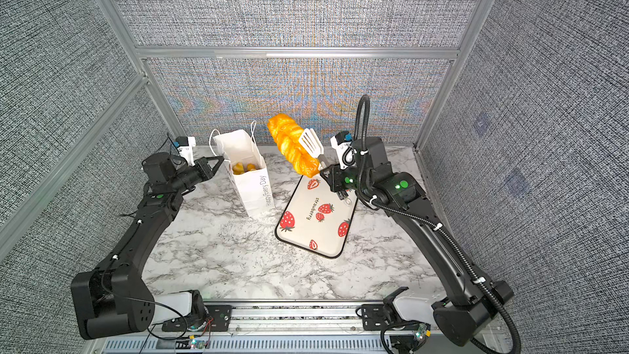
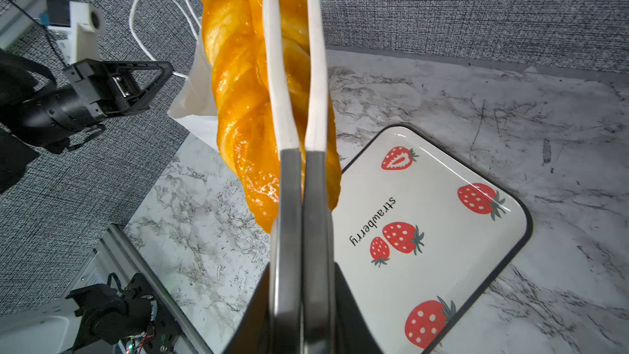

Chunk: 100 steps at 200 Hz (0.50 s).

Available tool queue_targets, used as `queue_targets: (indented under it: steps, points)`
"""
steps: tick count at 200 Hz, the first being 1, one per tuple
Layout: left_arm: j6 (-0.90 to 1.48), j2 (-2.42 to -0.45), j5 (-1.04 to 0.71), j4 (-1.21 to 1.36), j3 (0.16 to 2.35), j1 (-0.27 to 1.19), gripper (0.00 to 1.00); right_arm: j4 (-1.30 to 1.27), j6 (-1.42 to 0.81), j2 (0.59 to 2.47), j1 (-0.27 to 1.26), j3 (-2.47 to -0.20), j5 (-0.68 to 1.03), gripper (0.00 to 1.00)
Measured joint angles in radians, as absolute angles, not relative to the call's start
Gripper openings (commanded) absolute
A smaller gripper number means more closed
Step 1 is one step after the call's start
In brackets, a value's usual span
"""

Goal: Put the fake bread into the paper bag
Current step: 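Lift the twisted pastry in the tongs and carry it toward the bag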

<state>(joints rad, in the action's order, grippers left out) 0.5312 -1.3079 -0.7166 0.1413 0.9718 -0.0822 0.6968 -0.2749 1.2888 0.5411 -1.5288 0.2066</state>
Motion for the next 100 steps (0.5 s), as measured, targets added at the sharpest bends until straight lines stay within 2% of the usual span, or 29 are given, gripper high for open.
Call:
queue_targets:
  steps: [100]
  points:
    - [0.531,-1.307,-0.717,0.141,0.972,-0.082,0.03,0.682,-0.274,1.503,0.71,-1.811,0.188,0.17]
